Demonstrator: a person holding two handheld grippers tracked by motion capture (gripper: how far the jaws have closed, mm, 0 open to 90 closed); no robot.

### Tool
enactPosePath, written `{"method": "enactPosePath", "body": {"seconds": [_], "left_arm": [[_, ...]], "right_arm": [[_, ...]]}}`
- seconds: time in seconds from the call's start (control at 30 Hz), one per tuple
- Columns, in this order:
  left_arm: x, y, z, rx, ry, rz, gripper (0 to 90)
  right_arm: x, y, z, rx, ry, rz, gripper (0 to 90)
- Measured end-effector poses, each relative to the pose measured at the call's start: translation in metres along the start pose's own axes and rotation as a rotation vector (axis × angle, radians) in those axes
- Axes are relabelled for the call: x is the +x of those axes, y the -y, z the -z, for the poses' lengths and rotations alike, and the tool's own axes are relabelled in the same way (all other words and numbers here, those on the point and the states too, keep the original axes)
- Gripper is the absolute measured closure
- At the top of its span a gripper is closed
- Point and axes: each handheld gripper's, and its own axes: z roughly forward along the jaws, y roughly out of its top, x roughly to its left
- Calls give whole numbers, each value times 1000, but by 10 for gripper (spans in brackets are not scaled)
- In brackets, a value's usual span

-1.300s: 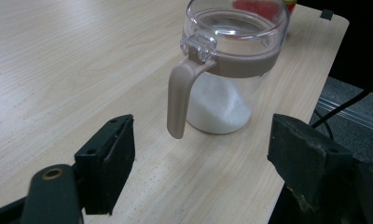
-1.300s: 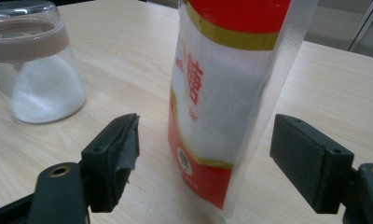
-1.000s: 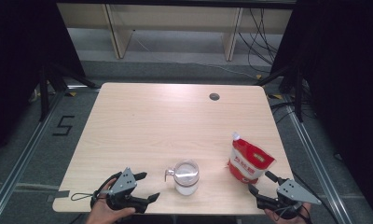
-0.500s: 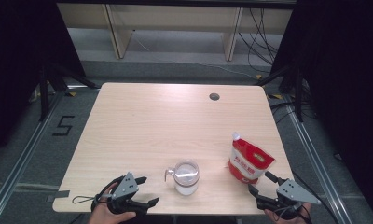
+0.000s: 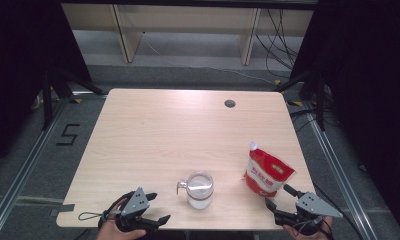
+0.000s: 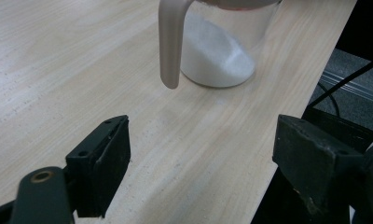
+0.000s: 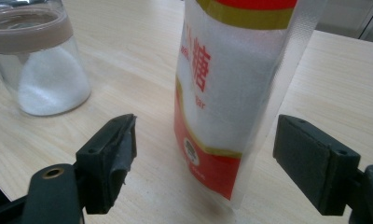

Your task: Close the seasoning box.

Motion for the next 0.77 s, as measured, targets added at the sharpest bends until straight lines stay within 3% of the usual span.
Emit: {"method": "enactPosePath", "body": {"seconds": [0.07, 0.13, 0.2, 0.23, 0.27, 0.3, 0.37, 0.4, 0.47, 0.5, 0.53, 0.6, 0.63, 0.67, 0.77], "left_arm": [[0, 0, 0, 8, 0, -11, 189], [0, 0, 0, 15, -6, -9, 189], [0, 1, -1, -2, -6, 6, 189], [1, 0, 0, -1, -7, 8, 189], [2, 0, 0, 3, -13, 0, 189], [3, 0, 1, 25, -16, -16, 189], [4, 0, 2, 26, -19, -24, 189], [3, 0, 1, 10, -11, -6, 189], [3, 0, 2, 20, -17, -14, 189], [2, 0, 1, -3, -8, 2, 189], [3, 0, 1, -4, -9, 0, 189], [3, 0, 2, 5, -17, -8, 189], [3, 0, 2, 9, -18, -8, 189], [3, 0, 1, 3, -15, -3, 189], [3, 0, 1, 9, -10, -8, 189]], "right_arm": [[3, 0, 0, 12, -3, -28, 213], [2, 0, 0, 15, 0, -17, 209], [-2, 0, -2, 3, -5, 25, 193], [0, 1, -2, 10, -6, 3, 193], [-1, 1, -2, 10, 2, 28, 191], [0, 1, -2, 21, 5, 15, 186], [-1, 1, -4, 27, -8, 35, 182], [-1, 1, -3, 20, -1, 44, 179], [-1, 1, -4, 21, -2, 45, 181], [-1, 1, -3, 35, -9, 32, 183], [-2, 1, -3, 26, 2, 52, 182], [-2, 1, -3, 36, -5, 36, 179], [-3, 1, -4, 22, 7, 63, 178], [-2, 2, -3, 31, 1, 43, 177], [-2, 2, -4, 27, 2, 44, 176]]}}
